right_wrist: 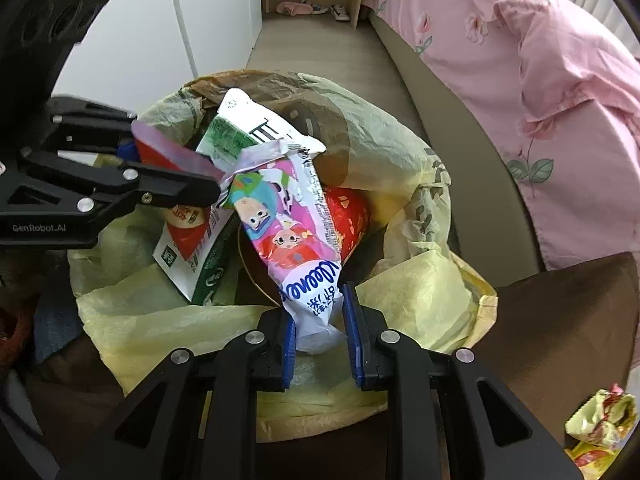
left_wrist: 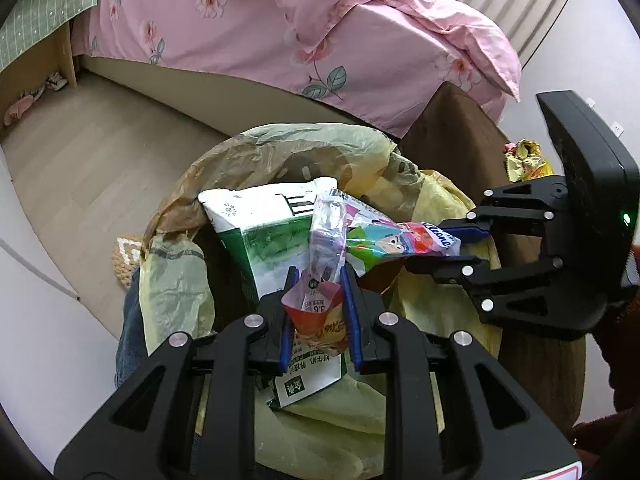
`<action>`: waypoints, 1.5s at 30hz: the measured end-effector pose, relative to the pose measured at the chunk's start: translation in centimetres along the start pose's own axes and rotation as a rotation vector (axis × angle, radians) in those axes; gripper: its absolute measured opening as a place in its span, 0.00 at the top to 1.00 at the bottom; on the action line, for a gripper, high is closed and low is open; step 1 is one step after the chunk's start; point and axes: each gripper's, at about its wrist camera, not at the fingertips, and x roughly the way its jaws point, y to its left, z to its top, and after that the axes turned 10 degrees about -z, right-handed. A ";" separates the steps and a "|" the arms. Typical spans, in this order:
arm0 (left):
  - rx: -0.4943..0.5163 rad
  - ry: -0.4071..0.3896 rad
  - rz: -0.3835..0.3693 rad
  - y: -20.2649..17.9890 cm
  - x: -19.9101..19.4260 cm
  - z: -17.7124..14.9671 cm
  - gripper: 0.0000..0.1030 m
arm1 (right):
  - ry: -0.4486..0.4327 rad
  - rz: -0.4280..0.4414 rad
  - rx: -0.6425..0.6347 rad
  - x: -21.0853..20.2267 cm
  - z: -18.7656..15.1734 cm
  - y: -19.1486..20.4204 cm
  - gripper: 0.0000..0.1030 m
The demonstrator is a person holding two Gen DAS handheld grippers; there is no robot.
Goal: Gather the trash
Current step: 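Carry both wrappers to the yellow bag and open both grippers over it, then move both grippers back over the table toward the pink wrappers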
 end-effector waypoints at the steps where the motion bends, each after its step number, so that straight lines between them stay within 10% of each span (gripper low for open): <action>1: 0.001 -0.004 0.000 -0.1 -0.2 -0.2 0.80 | -0.003 0.005 0.007 -0.1 0.0 0.0 0.79; 22: -0.005 -0.126 -0.013 -1.7 -4.0 1.8 0.39 | -0.172 -0.008 0.125 -7.7 -4.3 -1.3 0.49; 37: 0.116 -0.137 -0.038 -8.4 -3.7 2.4 0.30 | -0.296 -0.255 0.626 -16.3 -20.5 -9.1 0.46; 45: 0.249 0.021 -0.147 -16.1 2.2 0.8 0.27 | -0.308 -0.288 0.918 -17.4 -29.8 -11.6 0.42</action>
